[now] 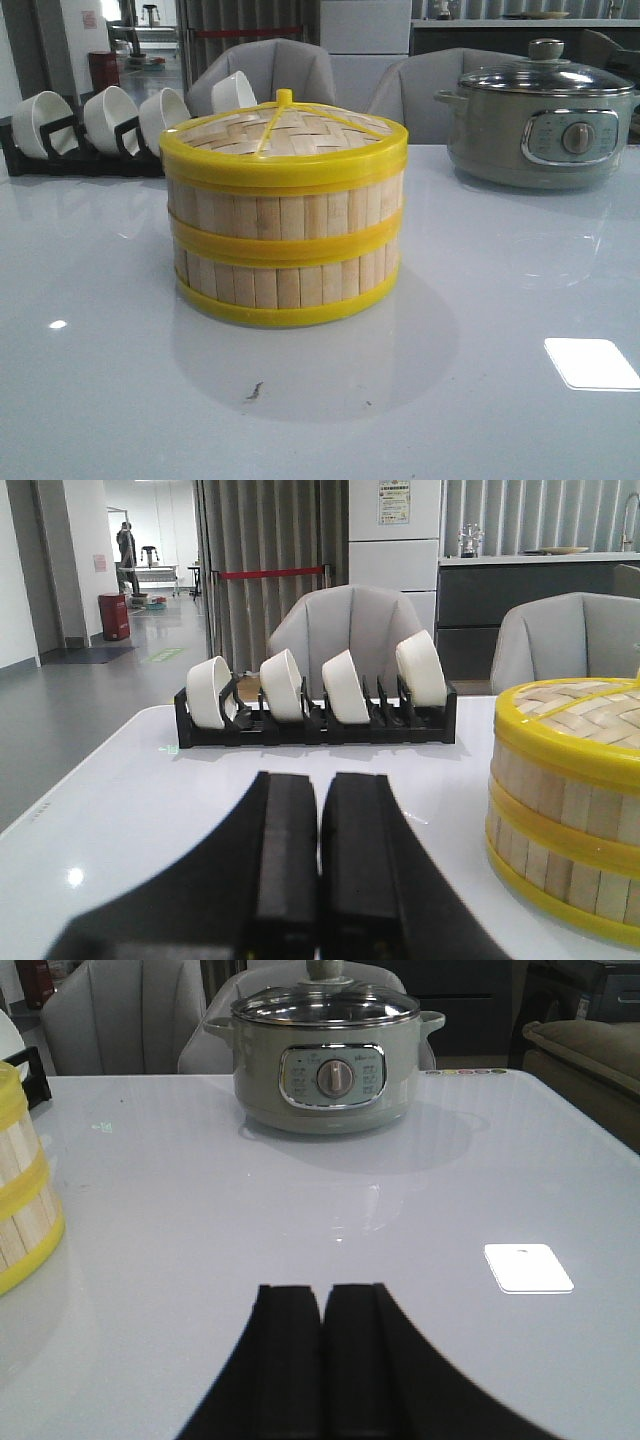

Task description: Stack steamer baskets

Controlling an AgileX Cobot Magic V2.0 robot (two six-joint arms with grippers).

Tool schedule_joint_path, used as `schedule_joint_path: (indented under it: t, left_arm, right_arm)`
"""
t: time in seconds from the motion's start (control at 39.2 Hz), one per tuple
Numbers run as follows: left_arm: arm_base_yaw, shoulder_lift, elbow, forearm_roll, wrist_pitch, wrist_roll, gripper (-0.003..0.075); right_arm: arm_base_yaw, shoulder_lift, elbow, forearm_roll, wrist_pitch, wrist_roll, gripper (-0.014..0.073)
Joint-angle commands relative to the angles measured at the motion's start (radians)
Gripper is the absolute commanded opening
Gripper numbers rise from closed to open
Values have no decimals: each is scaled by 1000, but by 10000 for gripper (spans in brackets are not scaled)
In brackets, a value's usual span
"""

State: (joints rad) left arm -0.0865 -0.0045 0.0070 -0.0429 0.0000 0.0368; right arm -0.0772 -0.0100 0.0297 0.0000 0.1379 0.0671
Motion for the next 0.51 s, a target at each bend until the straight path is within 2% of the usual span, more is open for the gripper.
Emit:
schedule_joint_path:
  t: [0.0, 0.28, 0.48]
  left_arm:
    - [1, -13, 1, -2, -81, -3, 87]
    - [1, -13, 1, -2, -81, -3, 87]
    - [1, -13, 1, -2, -81, -3, 87]
  right_arm:
    - [-4, -22, -15, 0, -78, -7, 56]
    - [-4, -21, -15, 0, -87, -8, 56]
    - [-4, -21, -15, 60, -84, -37, 56]
